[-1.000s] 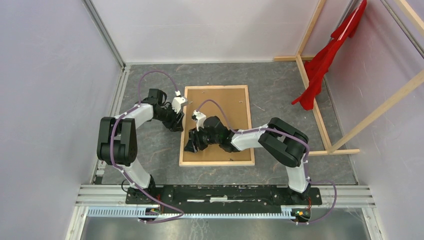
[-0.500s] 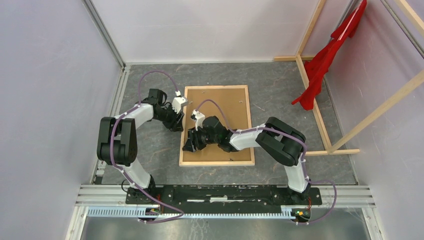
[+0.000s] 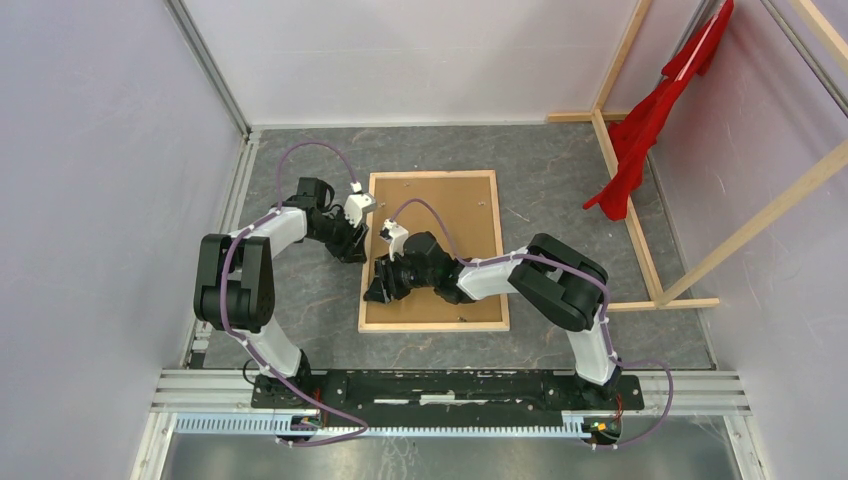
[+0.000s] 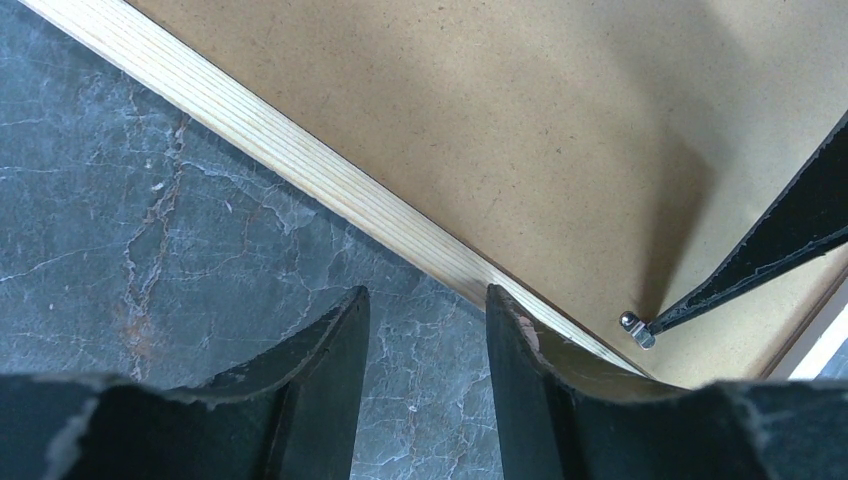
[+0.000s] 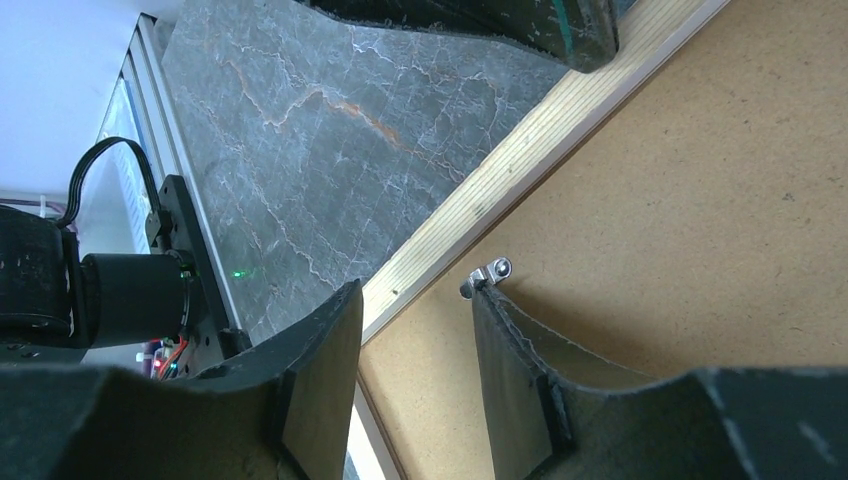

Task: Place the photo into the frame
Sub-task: Install the photo frame at the center of the board.

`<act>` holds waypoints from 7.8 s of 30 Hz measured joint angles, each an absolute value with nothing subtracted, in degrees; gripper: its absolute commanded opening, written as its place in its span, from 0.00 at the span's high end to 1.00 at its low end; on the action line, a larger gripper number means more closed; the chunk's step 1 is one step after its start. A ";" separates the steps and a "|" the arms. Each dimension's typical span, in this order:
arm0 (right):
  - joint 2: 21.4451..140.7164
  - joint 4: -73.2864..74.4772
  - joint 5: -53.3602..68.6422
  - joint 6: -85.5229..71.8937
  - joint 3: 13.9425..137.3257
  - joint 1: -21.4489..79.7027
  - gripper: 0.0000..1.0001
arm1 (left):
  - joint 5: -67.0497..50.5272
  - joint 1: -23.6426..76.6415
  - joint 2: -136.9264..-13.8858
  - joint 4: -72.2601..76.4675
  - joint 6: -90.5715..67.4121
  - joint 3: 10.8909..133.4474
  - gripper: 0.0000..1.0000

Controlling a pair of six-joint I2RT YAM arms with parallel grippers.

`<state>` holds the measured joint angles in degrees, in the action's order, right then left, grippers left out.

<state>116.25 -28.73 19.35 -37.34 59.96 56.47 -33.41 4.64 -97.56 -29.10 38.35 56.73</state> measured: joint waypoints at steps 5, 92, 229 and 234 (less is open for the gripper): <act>116.36 -28.67 19.31 -37.76 60.03 56.47 0.54 | -33.34 4.73 -97.49 -29.15 38.37 56.71 0.48; 132.55 -21.43 20.53 -36.64 87.22 37.43 0.42 | -37.93 1.48 -114.45 -33.12 30.28 76.03 0.60; 151.04 -13.06 52.21 -26.98 114.72 32.01 0.52 | -48.05 2.04 -122.76 -40.86 27.99 86.30 0.77; 151.57 -13.78 52.69 -27.18 115.07 32.16 0.53 | -48.07 2.00 -122.76 -40.88 27.99 86.30 0.78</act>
